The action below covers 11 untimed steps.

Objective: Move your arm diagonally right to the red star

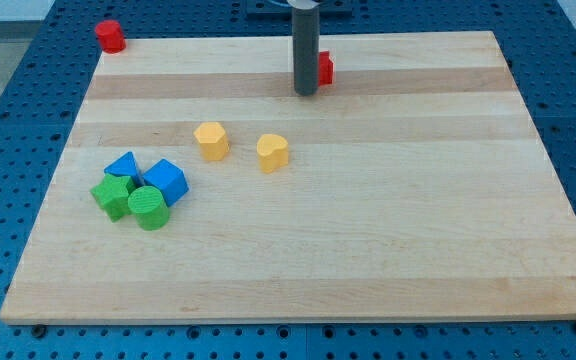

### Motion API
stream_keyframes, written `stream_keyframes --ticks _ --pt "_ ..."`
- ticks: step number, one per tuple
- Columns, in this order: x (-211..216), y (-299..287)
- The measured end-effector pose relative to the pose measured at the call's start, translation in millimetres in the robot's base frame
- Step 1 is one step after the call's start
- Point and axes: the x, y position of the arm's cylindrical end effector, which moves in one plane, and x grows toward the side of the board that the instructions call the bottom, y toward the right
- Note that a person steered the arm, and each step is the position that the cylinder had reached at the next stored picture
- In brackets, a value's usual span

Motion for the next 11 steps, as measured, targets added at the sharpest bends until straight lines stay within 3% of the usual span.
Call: stream_keyframes --ticks 2,7,11 --pt "32.3 45.3" --pt "-53.0 40.8" --pt "-9.6 59.6"
